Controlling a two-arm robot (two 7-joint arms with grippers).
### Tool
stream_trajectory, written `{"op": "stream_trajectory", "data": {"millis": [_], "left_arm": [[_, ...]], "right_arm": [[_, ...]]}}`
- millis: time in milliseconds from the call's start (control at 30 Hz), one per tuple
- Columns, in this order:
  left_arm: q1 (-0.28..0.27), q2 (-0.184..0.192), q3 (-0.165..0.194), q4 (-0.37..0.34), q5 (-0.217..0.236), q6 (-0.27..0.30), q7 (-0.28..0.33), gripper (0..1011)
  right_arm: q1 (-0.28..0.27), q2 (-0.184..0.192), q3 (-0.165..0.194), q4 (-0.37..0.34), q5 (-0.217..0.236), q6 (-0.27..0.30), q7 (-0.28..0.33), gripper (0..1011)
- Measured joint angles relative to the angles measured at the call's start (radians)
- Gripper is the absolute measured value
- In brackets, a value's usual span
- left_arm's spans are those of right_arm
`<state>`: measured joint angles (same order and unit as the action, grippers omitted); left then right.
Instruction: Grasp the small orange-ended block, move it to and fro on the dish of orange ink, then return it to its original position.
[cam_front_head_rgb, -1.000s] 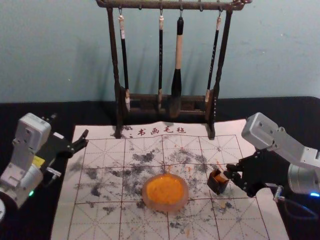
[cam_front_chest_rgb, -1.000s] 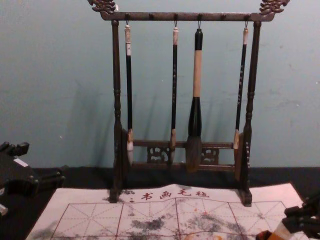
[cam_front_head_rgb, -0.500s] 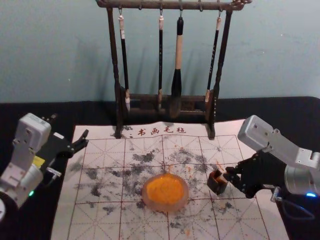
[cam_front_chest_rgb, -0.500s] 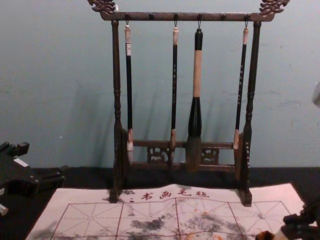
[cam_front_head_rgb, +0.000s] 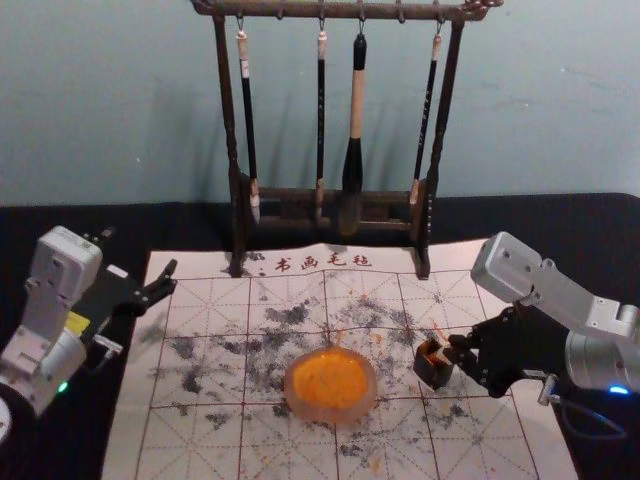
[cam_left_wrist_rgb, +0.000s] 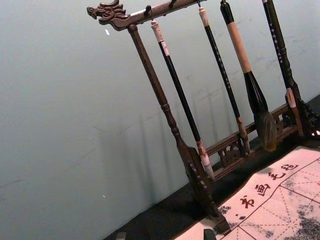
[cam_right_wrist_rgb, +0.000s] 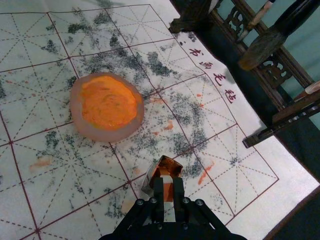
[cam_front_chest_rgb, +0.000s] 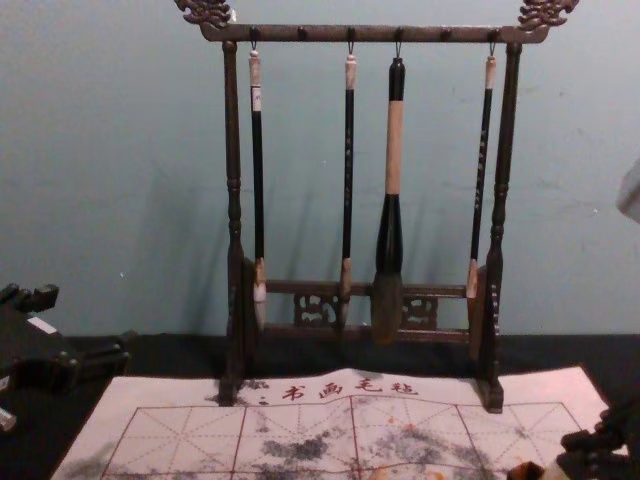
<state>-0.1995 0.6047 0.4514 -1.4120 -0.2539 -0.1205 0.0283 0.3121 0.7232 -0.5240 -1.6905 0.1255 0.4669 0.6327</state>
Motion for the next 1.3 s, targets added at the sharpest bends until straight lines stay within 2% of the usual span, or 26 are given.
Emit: {"op": "stream_trajectory", "data": {"millis": [1267,1300], "left_arm": [[0.000,0.000,0.000,0.000,0.000,0.000,0.000,1001],[0.000,0.000,0.000,0.000,0.000,0.000,0.000,1001]], "right_arm": [[0.000,0.000,0.000,0.001,0.000,-0.002,0.000,85],[0.000,0.000,0.000,0.001,0.000,-0.002,0.000,125]]}}
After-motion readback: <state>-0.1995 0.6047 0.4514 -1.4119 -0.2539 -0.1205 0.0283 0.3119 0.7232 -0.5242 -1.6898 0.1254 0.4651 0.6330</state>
